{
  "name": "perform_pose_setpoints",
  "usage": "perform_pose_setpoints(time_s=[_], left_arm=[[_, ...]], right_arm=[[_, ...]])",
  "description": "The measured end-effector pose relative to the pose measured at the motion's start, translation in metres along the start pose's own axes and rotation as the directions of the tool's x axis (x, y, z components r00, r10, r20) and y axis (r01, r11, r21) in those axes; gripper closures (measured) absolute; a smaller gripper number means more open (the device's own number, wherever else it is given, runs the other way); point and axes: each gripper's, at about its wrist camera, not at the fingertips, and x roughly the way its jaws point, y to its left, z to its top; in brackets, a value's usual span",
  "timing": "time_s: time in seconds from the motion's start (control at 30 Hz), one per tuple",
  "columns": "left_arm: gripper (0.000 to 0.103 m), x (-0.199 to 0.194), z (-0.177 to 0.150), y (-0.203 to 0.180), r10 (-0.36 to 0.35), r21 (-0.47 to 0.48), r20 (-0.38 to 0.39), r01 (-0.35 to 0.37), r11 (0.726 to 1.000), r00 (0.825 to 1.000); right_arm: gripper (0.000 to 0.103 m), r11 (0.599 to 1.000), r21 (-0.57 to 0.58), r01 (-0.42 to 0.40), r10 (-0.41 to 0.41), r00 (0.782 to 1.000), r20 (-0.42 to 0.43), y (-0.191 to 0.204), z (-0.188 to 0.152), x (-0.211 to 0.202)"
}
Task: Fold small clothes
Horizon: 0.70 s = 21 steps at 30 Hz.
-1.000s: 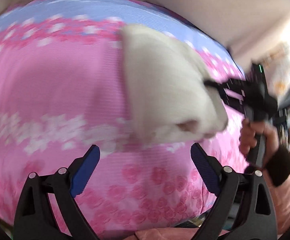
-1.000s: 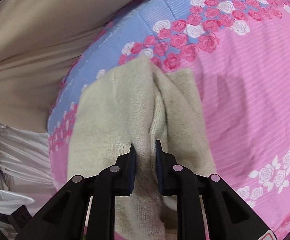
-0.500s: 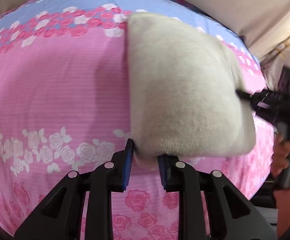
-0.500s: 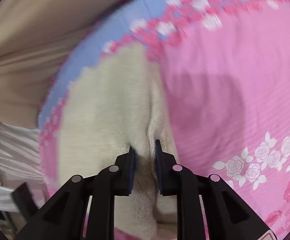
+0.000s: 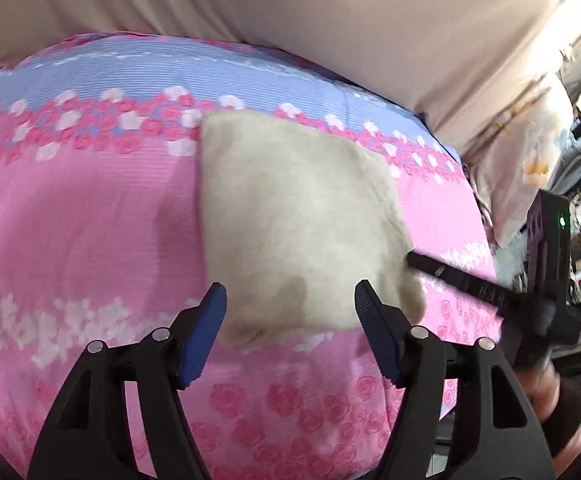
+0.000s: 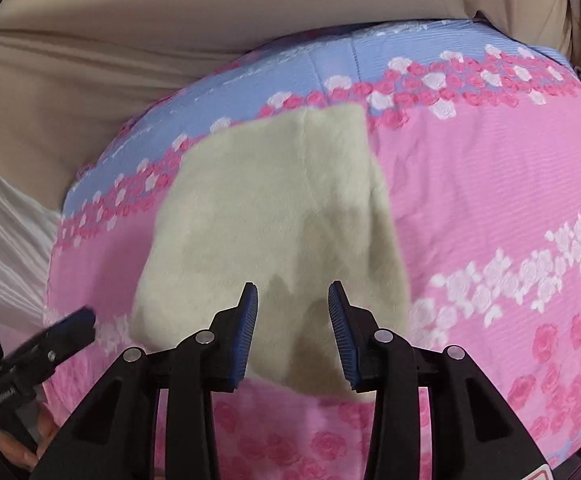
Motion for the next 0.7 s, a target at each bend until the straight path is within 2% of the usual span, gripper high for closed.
perform_pose_setpoints(time_s=[0.1, 0.17, 0.2, 0.27, 0.3, 0.33, 0.37, 0.4, 0.43, 0.47, 0.53, 0.6, 0.63, 0.67, 0.7], left_arm=[[0.039, 0.003, -0.002, 0.000, 0.015, -0.019, 0.011, -0.015, 1.000, 1.000], [0.039, 0.013, -0.008, 0.010, 0.060, -0.058, -0.039, -0.062, 0.996, 0.997], [0.039, 0.018, -0.012, 0.017, 0.091, -0.085, -0.065, -0.097, 0.992, 0.994], [0.039, 0.021, -0.016, 0.029, 0.137, -0.123, -0.095, -0.148, 0.981, 0.986], [0.039, 0.023, -0.018, 0.034, 0.169, -0.128, -0.104, -0.182, 0.975, 0.980], [0.039, 0.024, -0.019, 0.037, 0.200, -0.121, -0.113, -0.213, 0.969, 0.973], [0.039, 0.027, -0.020, 0.039, 0.244, -0.097, -0.127, -0.257, 0.962, 0.961], [0.039, 0.028, -0.019, 0.042, 0.281, -0.081, -0.132, -0.292, 0.953, 0.951], [0.039, 0.026, -0.020, 0.044, 0.309, -0.071, -0.122, -0.318, 0.945, 0.943], [0.038, 0.023, -0.020, 0.045, 0.315, -0.071, -0.110, -0.324, 0.944, 0.943], [0.033, 0.019, -0.021, 0.047, 0.332, -0.070, -0.095, -0.339, 0.938, 0.939], [0.032, 0.018, -0.020, 0.045, 0.334, -0.060, -0.098, -0.341, 0.938, 0.937], [0.032, 0.017, -0.020, 0.044, 0.334, -0.052, -0.098, -0.340, 0.939, 0.938], [0.032, 0.015, -0.020, 0.043, 0.337, -0.043, -0.094, -0.342, 0.939, 0.937], [0.030, 0.014, -0.018, 0.042, 0.342, -0.035, -0.092, -0.346, 0.938, 0.935]], right_arm=[[0.071, 0.996, -0.084, -0.034, 0.035, 0.999, 0.007, 0.029, 0.000, 0.004], [0.078, 0.989, -0.137, -0.058, 0.056, 0.998, -0.024, 0.048, 0.008, 0.016], [0.078, 0.984, -0.172, -0.048, 0.039, 0.998, -0.051, 0.052, 0.006, 0.025], [0.081, 0.970, -0.241, 0.012, -0.050, 0.987, -0.150, 0.047, -0.002, 0.061], [0.083, 0.973, -0.230, -0.001, -0.041, 0.983, -0.177, 0.035, -0.006, 0.074], [0.084, 0.984, -0.171, -0.046, 0.016, 0.985, -0.173, 0.025, -0.005, 0.072], [0.085, 0.993, -0.108, -0.053, 0.033, 0.983, -0.179, 0.022, 0.002, 0.064], [0.085, 0.997, -0.077, -0.029, 0.016, 0.986, -0.163, 0.025, 0.009, 0.052], [0.081, 0.996, -0.081, -0.026, 0.015, 0.991, -0.133, 0.033, 0.014, 0.041], [0.081, 0.993, -0.103, -0.056, 0.046, 0.994, -0.100, 0.047, 0.020, 0.030], [0.081, 0.985, -0.138, -0.107, 0.091, 0.990, -0.112, 0.071, 0.028, 0.030], [0.081, 0.974, -0.203, -0.097, 0.061, 0.982, -0.179, 0.093, 0.028, 0.064], [0.081, 0.962, -0.267, -0.059, -0.003, 0.974, -0.226, 0.101, 0.019, 0.094], [0.081, 0.955, -0.293, -0.053, -0.022, 0.969, -0.245, 0.100, 0.015, 0.112], [0.081, 0.958, -0.280, -0.064, -0.006, 0.971, -0.240, 0.101, 0.016, 0.117]])
